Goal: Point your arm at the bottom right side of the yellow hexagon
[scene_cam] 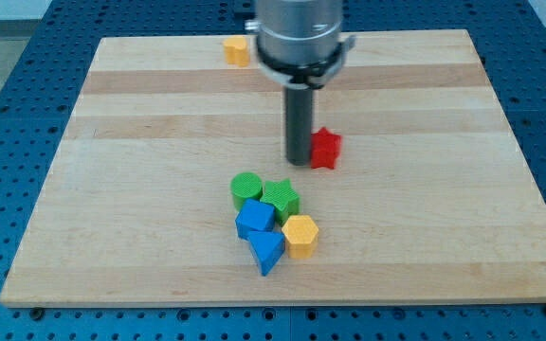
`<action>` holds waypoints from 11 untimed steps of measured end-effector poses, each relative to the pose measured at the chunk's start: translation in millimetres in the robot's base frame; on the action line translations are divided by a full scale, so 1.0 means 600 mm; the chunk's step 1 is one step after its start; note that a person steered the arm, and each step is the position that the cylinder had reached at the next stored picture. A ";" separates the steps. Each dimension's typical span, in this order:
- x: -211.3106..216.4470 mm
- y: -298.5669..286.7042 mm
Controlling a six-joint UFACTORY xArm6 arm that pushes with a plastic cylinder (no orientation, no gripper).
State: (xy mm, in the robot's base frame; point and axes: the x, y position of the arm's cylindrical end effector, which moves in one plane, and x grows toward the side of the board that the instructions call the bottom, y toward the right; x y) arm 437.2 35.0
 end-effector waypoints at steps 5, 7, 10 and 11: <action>0.054 0.258; 0.222 0.199; 0.282 0.018; 0.282 -0.017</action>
